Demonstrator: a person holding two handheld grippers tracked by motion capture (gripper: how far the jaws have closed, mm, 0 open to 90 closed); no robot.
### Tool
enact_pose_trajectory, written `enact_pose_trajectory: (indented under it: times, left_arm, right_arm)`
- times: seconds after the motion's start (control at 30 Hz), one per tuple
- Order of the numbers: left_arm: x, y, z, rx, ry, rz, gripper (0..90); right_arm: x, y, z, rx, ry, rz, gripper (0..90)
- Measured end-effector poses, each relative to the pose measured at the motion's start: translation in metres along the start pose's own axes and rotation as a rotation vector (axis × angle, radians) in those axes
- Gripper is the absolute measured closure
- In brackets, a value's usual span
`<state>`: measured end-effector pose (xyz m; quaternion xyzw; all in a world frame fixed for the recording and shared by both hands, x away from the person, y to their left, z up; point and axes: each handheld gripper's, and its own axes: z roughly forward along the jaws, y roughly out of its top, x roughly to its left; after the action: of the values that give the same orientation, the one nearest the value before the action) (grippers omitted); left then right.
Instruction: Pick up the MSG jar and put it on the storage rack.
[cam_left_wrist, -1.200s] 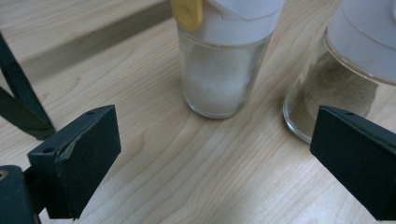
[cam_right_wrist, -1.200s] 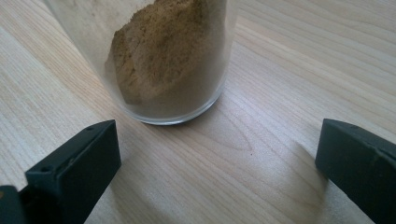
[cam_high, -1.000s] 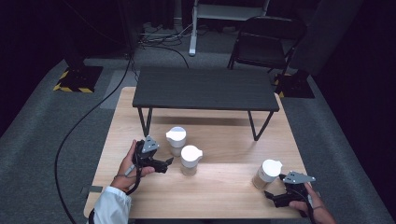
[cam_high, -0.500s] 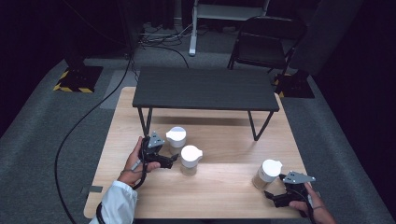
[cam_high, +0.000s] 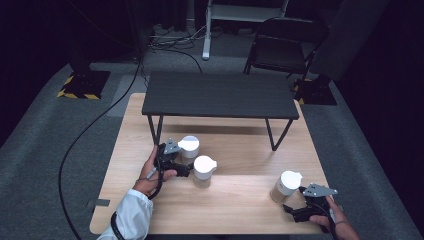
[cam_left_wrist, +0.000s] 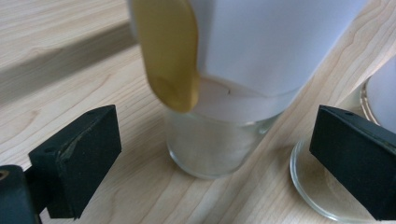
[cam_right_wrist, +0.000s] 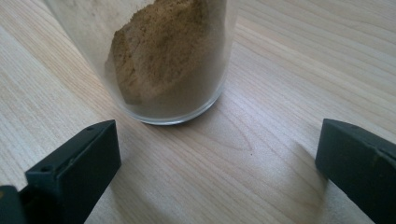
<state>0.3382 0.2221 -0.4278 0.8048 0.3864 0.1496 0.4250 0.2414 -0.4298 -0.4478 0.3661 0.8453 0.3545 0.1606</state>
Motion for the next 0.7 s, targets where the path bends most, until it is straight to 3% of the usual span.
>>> enact_pose_trajectory:
  times: [0.23,0.43,0.7]
  left_arm:
    - [0.003,0.0,0.008,-0.013,-0.011,-0.023,2.4]
    - [0.006,-0.006,0.011,-0.05,-0.031,-0.066,2.7]
    - [0.006,-0.015,0.014,-0.118,-0.03,-0.087,6.9]
  right_arm:
    - [0.0,0.0,0.0,0.0,0.0,0.0,0.0]
    - [0.0,0.0,0.0,0.0,0.0,0.0,0.0]
    - [0.0,0.0,0.0,0.0,0.0,0.0,0.0]
